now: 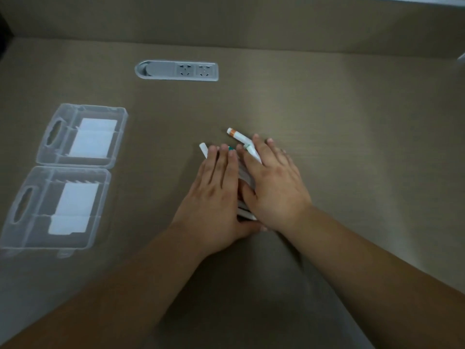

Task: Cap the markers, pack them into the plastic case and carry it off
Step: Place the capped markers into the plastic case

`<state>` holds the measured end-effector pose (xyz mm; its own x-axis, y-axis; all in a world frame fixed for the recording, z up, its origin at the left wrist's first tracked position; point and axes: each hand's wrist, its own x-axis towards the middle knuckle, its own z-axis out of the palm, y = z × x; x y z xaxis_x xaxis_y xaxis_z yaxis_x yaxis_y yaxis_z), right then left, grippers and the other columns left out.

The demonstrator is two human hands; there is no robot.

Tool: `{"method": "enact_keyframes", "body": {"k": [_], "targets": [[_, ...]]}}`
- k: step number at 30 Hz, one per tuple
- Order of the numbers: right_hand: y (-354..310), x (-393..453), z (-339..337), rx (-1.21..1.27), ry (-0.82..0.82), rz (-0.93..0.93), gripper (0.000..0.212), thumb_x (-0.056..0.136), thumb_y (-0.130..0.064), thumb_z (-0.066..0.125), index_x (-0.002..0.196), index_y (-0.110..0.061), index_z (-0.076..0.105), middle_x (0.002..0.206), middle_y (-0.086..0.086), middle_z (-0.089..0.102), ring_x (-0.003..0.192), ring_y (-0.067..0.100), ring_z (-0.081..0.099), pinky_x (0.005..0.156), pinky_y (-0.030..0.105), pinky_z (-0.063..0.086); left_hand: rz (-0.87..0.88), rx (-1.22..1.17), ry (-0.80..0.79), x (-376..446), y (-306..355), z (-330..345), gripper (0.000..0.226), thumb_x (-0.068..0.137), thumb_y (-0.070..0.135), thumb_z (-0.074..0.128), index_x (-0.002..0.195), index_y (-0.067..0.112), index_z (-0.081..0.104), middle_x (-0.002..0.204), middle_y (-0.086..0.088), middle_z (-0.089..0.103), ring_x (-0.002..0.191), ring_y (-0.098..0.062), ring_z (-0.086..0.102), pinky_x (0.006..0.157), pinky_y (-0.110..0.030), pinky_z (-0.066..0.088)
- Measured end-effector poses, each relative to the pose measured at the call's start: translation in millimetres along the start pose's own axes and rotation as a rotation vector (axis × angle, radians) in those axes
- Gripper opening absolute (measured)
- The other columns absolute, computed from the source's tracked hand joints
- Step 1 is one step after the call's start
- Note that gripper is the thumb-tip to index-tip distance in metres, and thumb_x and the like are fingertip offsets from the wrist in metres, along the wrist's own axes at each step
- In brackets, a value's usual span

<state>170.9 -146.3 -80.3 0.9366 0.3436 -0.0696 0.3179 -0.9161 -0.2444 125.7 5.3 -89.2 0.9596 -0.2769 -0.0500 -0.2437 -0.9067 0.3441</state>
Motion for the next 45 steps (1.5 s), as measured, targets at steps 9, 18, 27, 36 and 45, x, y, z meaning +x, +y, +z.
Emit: {"method": "enact_keyframes", "body": {"k": [9,18,27,36,45], "targets": [[-1,-1,3,-0.03,0.053,-0.015,0.064,0.091,-0.055,0.037,0.15,-0.031,0.032,0.162,0.006,0.022,0.148,0.031,0.019,0.118,0.048,0.022,-0.026,-0.058,0.015,-26,-16,-27,0.123,0.074,0.085,0.04,0.157,0.012,-0.015,0.166,-0.007,-0.019,0.15,-0.021,-0.029,0.124,-0.039,-0.008],[-2,-3,3,-0.044,0.057,-0.002,0.062,0.093,-0.055,0.035,0.151,-0.031,0.032,0.162,0.005,0.021,0.149,0.029,0.018,0.119,0.045,0.021,-0.45,0.291,0.141,-70,-152,-89,0.1,0.082,0.085,0.018,0.155,0.019,0.03,0.162,-0.023,0.024,0.149,-0.049,0.012,0.12,-0.062,0.015],[-1,-3,3,-0.045,0.04,-0.004,0.061,0.094,-0.054,0.036,0.151,-0.034,0.028,0.164,0.002,0.016,0.15,0.026,0.013,0.12,0.043,0.016,-0.607,0.17,0.1,-88,-221,-68,0.104,0.076,0.091,0.031,0.157,0.031,0.009,0.164,-0.019,0.015,0.147,-0.05,0.014,0.118,-0.062,0.013],[0,-5,3,-0.035,0.045,-0.001,0.061,0.094,-0.054,0.035,0.151,-0.034,0.029,0.164,0.002,0.016,0.15,0.026,0.013,0.12,0.043,0.015,-0.558,0.146,0.099,-73,-157,-61,0.098,0.08,0.085,0.033,0.158,0.029,0.012,0.166,-0.017,0.006,0.151,-0.042,0.009,0.12,-0.059,0.017],[4,-5,3,-0.034,0.04,-0.002,0.061,0.094,-0.055,0.034,0.151,-0.035,0.028,0.164,0.001,0.015,0.151,0.024,0.012,0.12,0.045,0.018,-0.525,0.154,0.066,-49,-114,-47,0.101,0.081,0.088,0.019,0.159,0.026,0.002,0.167,-0.016,-0.004,0.153,-0.039,0.001,0.122,-0.057,0.012]]}}
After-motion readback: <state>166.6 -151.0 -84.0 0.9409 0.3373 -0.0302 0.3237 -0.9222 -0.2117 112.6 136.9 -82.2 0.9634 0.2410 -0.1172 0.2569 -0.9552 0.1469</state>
